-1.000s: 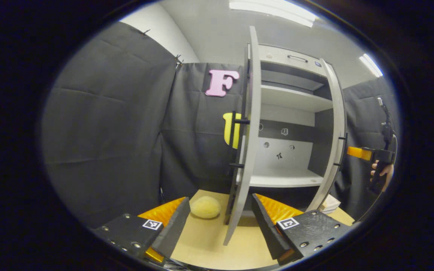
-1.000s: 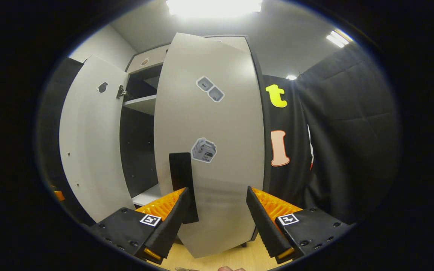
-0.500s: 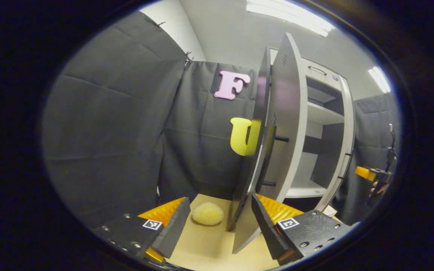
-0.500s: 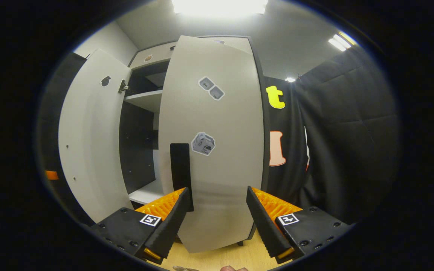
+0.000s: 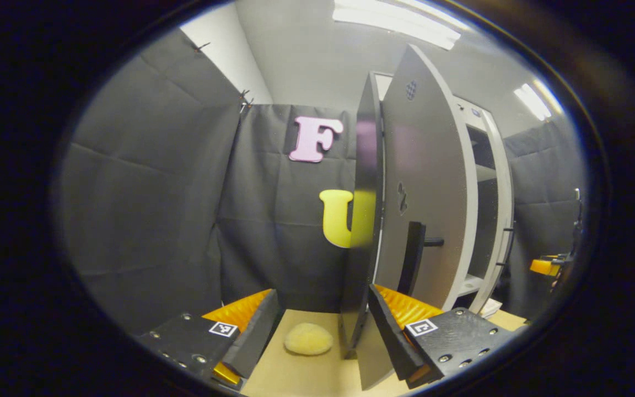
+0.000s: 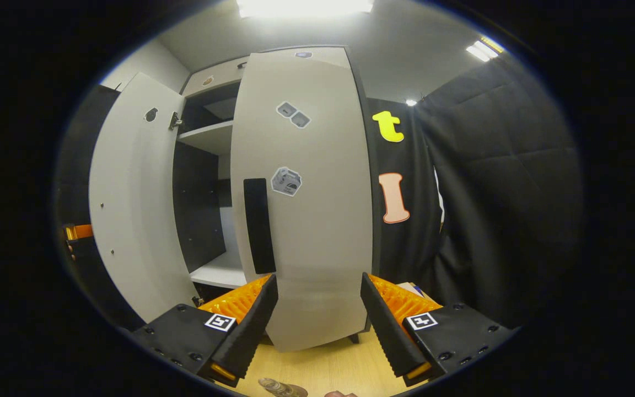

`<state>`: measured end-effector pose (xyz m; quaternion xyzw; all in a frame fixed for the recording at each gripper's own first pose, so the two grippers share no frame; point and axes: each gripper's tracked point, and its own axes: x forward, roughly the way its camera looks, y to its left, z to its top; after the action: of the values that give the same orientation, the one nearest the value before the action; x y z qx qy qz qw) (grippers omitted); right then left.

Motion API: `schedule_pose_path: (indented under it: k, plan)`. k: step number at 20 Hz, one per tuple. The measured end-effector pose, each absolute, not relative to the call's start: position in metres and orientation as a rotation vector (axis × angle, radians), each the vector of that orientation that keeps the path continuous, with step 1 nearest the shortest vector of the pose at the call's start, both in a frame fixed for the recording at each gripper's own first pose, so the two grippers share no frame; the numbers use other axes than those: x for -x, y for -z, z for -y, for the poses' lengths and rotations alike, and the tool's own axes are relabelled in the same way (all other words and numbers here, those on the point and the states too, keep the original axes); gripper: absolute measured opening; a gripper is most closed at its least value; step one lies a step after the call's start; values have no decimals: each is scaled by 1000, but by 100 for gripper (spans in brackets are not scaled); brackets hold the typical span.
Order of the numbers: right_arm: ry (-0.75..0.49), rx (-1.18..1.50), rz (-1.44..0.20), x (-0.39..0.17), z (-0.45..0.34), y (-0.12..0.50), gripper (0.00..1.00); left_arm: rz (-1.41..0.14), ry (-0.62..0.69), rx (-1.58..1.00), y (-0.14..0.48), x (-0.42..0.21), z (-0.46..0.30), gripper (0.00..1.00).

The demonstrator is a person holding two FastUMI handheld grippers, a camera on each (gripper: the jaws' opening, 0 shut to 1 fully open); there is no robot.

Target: Grasp the bottle in the cabinet with the left hand and place it on the coaster, then close the right door with the right hand and the left door with the left hand.

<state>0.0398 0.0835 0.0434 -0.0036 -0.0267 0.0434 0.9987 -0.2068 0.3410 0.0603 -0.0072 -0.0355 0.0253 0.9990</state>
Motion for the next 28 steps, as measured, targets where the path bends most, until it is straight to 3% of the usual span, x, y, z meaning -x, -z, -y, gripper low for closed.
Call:
schedule_pose_path:
  k: [3,4,5,6,7,10,12,13,14,19,20,21,28]
  plan:
    - [-34,-4,15,-30,-64,-29,96,55,-16,-17,-61,184,-343,94]
    - [-16,-14,5,-28,-59,-24,92,55,-6,-13,-62,177,-342,94]
    - [2,-23,-4,-26,-52,-21,96,58,1,-6,-62,175,-343,94]
    - [18,-29,-13,-24,-47,-16,92,60,10,8,-64,169,-343,94]
    - [33,-35,-23,-23,-41,-13,96,58,22,19,-65,163,-341,94]
    - [62,-46,-44,-21,-27,-7,97,49,35,13,-65,149,-333,97]
    - [75,-43,-51,-20,-19,-6,97,35,43,1,-66,149,-325,94]
    - [79,-40,-55,-20,-17,-7,97,33,39,-6,-65,147,-321,99]
    - [79,-37,-55,-19,-14,-7,97,32,32,-11,-66,150,-320,93]
    - [43,-36,-77,-25,-2,-2,97,16,-11,-29,-64,159,-299,93]
    - [33,-39,-81,-27,1,-2,92,17,-16,-43,-66,159,-289,93]
    - [27,-42,-85,-29,5,-2,97,9,-19,-45,-67,158,-280,93]
    - [-31,-70,-115,-50,23,4,97,5,-89,-45,-66,156,-222,93]
